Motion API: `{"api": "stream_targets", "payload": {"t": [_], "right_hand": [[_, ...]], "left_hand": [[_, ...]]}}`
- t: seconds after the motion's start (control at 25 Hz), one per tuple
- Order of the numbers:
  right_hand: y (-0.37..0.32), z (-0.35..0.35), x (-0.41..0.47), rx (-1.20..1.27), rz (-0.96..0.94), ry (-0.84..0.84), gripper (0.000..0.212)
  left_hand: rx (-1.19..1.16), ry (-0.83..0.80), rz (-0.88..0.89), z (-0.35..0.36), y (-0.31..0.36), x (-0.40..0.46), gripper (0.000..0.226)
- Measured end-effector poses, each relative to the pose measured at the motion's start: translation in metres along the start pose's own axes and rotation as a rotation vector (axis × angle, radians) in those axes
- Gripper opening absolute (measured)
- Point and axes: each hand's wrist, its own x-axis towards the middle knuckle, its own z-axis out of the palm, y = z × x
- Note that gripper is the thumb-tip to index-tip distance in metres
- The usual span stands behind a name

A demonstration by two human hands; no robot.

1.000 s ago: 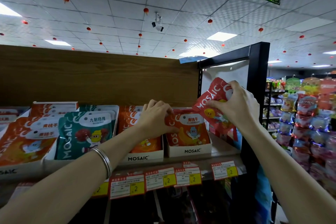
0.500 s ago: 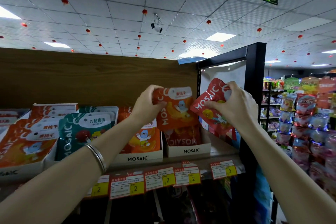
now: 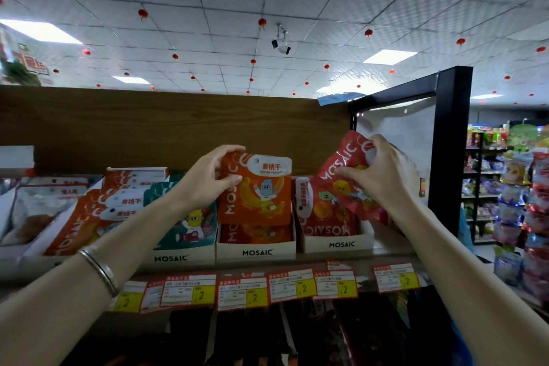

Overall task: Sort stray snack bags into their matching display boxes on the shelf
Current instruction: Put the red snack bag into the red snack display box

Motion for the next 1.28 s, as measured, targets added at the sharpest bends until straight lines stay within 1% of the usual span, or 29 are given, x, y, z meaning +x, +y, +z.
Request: {"api": "stream_targets", "payload": {"t": [0.12, 0.16, 0.2, 0.32, 0.36, 0.4, 0.48, 0.56, 0.64, 0.76, 0.8, 0.84, 0.92, 1.0, 1.08, 1.2, 1.28], "right_hand": [[-0.002, 0.001, -0.002, -0.054, -0.038, 0.001, 0.072], [-0.003, 0.001, -0.003, -0.049, -0.053, 0.001, 0.071], [-0.005, 0.001, -0.003, -0.040, -0.063, -0.004, 0.072], [-0.008, 0.003, -0.003, 0.008, -0.077, -0.030, 0.074], [-0.010, 0.003, -0.003, 0.024, -0.086, -0.040, 0.075], [-0.012, 0.002, -0.003, 0.036, -0.098, -0.048, 0.074], [-0.017, 0.002, -0.003, 0.051, -0.124, -0.068, 0.073], [-0.023, 0.003, -0.002, 0.055, -0.167, -0.097, 0.070], [-0.031, 0.004, 0.000, 0.074, -0.227, -0.159, 0.066], [-0.048, 0.005, 0.003, 0.090, -0.323, -0.278, 0.062], [-0.054, 0.006, 0.003, 0.093, -0.351, -0.309, 0.060], [-0.059, 0.007, 0.003, 0.105, -0.375, -0.337, 0.059], [-0.066, 0.013, 0.002, 0.152, -0.401, -0.381, 0.059], [-0.070, 0.020, 0.001, 0.196, -0.412, -0.404, 0.060], [-0.072, 0.025, 0.003, 0.215, -0.425, -0.410, 0.057], [-0.067, 0.021, 0.009, 0.301, -0.410, -0.343, 0.045], [-0.053, 0.015, 0.014, 0.382, -0.320, -0.291, 0.041]], "left_hand": [[0.057, -0.117, -0.048, 0.004, -0.005, -0.004, 0.044], [0.117, -0.156, -0.057, 0.007, -0.008, -0.006, 0.042], [0.226, -0.179, -0.058, 0.010, -0.011, -0.007, 0.041], [0.664, -0.150, -0.034, 0.014, -0.022, -0.010, 0.044], [0.737, -0.121, -0.044, 0.014, -0.023, -0.011, 0.046], [0.752, -0.086, -0.053, 0.014, -0.024, -0.012, 0.047], [0.677, -0.031, -0.043, 0.014, -0.023, -0.011, 0.058], [0.542, -0.006, -0.024, 0.016, -0.017, -0.010, 0.079], [0.390, -0.037, -0.004, 0.021, -0.007, -0.008, 0.086], [0.222, -0.150, 0.033, 0.031, 0.007, -0.002, 0.094], [0.119, -0.196, 0.028, 0.033, 0.012, -0.002, 0.093], [0.004, -0.234, 0.016, 0.034, 0.016, -0.001, 0.088], [-0.152, -0.264, -0.014, 0.036, 0.019, 0.000, 0.067], [-0.178, -0.228, -0.036, 0.038, 0.020, 0.000, 0.046], [-0.190, -0.207, -0.083, 0.036, 0.017, 0.001, 0.033], [-0.269, -0.176, -0.199, 0.030, 0.012, 0.001, 0.030], [-0.364, -0.083, -0.261, 0.024, 0.007, 0.001, 0.037]]}}
